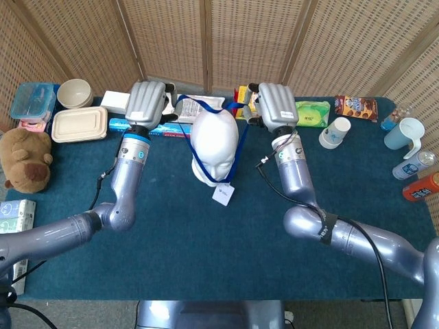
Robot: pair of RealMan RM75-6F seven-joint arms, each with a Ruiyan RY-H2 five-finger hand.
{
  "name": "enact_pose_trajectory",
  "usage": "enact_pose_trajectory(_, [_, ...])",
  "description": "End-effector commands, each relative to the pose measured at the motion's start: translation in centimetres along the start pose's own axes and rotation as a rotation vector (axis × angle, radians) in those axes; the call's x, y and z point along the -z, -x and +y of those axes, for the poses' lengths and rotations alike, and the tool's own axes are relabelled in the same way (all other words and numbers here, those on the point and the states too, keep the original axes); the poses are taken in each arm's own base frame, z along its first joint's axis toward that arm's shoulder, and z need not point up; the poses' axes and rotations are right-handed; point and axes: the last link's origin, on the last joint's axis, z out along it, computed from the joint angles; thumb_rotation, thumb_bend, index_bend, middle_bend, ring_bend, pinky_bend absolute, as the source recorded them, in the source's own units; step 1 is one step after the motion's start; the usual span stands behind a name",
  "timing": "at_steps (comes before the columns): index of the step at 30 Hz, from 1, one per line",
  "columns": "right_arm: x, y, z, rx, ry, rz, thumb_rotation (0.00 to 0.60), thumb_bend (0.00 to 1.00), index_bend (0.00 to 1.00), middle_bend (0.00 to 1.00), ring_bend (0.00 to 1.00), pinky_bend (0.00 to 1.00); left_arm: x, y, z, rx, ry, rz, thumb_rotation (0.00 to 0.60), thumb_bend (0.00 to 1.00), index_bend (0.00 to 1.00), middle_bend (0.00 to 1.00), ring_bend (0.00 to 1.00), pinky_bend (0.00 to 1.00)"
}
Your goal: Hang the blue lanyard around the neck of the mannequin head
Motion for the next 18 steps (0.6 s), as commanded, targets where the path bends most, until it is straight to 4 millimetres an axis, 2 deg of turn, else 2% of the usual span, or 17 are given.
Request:
enact_pose_trajectory(1, [-0.3, 0.1, 0.5, 0.013, 0.019, 0.002, 0.598, 0.51, 0.65, 0.95, 1.0, 1.0, 0.0, 0.6, -0.4, -0.001, -0.012, -0.01, 0.524, 0.47, 0.67, 1.0, 1.0, 1.0])
enact_pose_trajectory(13, [-0.8, 0.5, 1.9, 0.071, 0.051, -0.008, 0.598, 0.51, 0.65, 0.95, 1.0, 1.0, 0.5, 2.3, -0.9, -0.012, -0.025, -0.038, 0.527, 0.47, 0.67, 1.0, 1.0, 1.0])
enact_pose_trajectory(18, [-1.2, 0.6, 2.2, 0.088, 0.062, -0.013, 0.597, 0.51, 0.65, 0.94, 1.0, 1.0, 0.4, 2.4, -0.8, -0.022, -0.025, -0.034, 0.529, 0.47, 0.67, 1.0, 1.0, 1.0])
